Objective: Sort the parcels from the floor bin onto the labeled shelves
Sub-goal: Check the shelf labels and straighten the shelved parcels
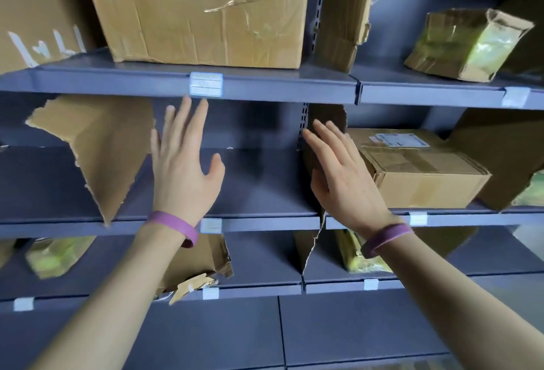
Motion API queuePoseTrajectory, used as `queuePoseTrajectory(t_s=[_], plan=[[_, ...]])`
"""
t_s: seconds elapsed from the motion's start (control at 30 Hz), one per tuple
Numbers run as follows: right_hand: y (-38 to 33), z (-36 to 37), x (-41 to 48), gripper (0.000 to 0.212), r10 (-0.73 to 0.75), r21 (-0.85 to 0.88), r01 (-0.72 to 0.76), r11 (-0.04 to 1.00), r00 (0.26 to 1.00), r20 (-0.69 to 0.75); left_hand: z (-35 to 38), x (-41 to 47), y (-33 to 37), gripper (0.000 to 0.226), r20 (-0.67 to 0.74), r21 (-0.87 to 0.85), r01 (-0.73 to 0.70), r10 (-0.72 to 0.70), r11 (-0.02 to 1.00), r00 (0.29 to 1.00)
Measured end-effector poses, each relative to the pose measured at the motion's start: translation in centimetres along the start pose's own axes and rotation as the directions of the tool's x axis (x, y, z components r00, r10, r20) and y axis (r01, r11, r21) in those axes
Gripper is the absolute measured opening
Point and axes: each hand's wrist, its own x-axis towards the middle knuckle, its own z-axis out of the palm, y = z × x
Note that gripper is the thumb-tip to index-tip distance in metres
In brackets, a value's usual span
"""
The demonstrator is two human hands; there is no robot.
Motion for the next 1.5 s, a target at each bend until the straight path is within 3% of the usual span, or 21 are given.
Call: queuePoseTrajectory(t_s=[0.3,0.67,0.9,1.13,1.5], plan=[[11.8,-2.4,-8.0,0.067,-0.049,0.134,0.042,0.99,0.998,0.048,6.3,-6.4,13.9,0.067,-0.031,-0.042,0.034,-0.036,0.999,0.999],[27.7,-6.7,-15.4,0.068,0.108,0.051,-0.119,0.992,0.977,0.187,17.0,-8.7,27.6,0.08,0.297,0.072,-0.022,0.0,0.997,0.955],[32.8,-6.4,-17.5,0.072,0.194,-0.035,-0.192,0.981,0.934,0.3,22.2,-9.5,30.0,0.078,0.437,0.152,-0.032,-0.038,0.988,0.899],[35.1,-4.3,-17.9,0.076,0.226,-0.066,-0.219,0.973,0.88,0.418,25.9,-9.7,28.9,0.078,0.563,0.204,0.062,-0.169,0.977,0.809],[36.2,-2.0,-16.2,0.078,0.221,-0.048,-0.223,0.974,0.87,0.441,29.0,-9.3,27.2,0.084,0.588,0.192,0.152,-0.237,0.97,0.773]])
